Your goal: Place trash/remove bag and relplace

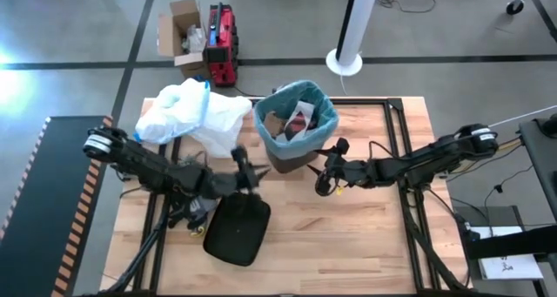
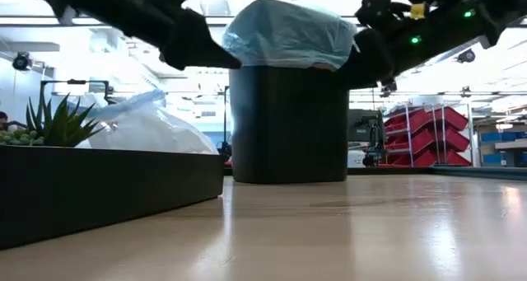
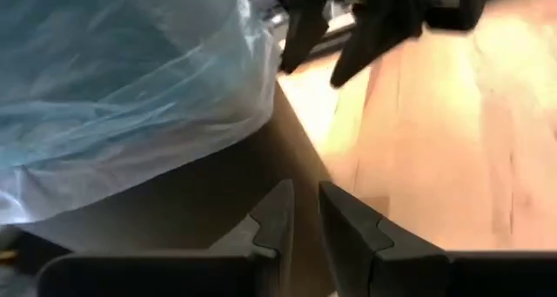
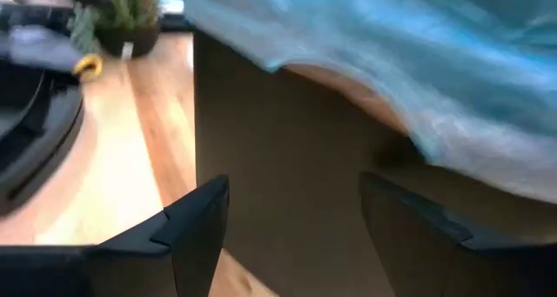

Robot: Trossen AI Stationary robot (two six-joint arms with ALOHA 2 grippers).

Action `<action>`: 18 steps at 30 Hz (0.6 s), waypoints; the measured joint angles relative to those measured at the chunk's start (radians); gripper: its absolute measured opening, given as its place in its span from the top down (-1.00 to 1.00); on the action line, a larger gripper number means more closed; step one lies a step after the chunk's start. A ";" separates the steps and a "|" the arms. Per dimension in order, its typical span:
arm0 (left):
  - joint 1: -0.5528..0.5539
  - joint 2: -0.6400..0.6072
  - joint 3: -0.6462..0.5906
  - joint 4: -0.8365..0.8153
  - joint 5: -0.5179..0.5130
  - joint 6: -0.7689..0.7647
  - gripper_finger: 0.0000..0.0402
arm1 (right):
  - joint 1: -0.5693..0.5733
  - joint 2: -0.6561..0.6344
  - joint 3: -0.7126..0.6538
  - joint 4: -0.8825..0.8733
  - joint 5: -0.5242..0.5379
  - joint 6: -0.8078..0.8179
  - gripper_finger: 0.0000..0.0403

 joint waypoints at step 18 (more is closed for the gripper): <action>0.426 -0.116 -0.028 -0.241 0.063 -0.144 0.79 | 0.016 0.011 0.027 0.236 0.033 -0.181 -0.18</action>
